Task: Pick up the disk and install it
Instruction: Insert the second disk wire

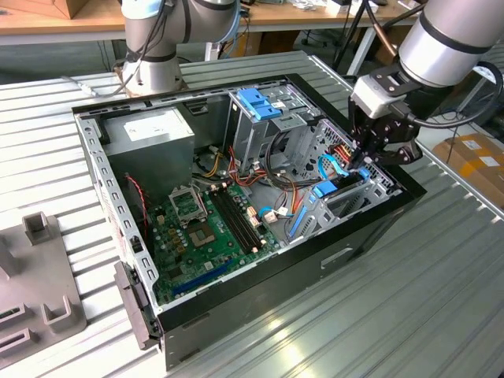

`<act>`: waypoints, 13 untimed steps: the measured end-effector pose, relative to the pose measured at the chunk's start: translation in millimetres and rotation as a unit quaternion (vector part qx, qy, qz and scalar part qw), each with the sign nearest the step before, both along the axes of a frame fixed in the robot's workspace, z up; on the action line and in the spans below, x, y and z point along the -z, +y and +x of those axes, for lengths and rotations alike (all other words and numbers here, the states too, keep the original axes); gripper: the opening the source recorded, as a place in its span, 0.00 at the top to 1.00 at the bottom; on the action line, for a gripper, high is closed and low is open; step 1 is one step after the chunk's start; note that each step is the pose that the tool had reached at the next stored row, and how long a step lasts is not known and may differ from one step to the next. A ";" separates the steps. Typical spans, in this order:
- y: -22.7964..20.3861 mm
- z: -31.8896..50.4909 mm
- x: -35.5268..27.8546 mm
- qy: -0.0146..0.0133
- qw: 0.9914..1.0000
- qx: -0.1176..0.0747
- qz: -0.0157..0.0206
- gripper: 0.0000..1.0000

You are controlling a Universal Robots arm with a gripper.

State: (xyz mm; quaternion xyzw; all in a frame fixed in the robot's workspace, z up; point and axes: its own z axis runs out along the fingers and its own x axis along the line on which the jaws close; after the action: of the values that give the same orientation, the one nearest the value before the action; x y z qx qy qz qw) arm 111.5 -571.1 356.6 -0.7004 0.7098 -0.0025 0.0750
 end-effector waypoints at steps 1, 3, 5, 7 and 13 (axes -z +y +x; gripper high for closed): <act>-0.4 -0.2 0.6 0.000 1.000 0.001 0.000 0.83; -0.9 -0.3 2.4 0.000 1.000 0.003 -0.001 0.83; -1.3 -0.3 3.4 0.000 1.000 0.004 -0.001 0.83; -1.3 -0.3 4.8 0.000 1.000 0.004 -0.001 0.83; -1.5 -1.1 7.3 0.000 1.000 0.005 -0.001 0.83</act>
State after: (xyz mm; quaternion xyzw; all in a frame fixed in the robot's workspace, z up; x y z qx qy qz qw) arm 110.4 -572.6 349.2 -0.6972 0.7130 -0.0035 0.0744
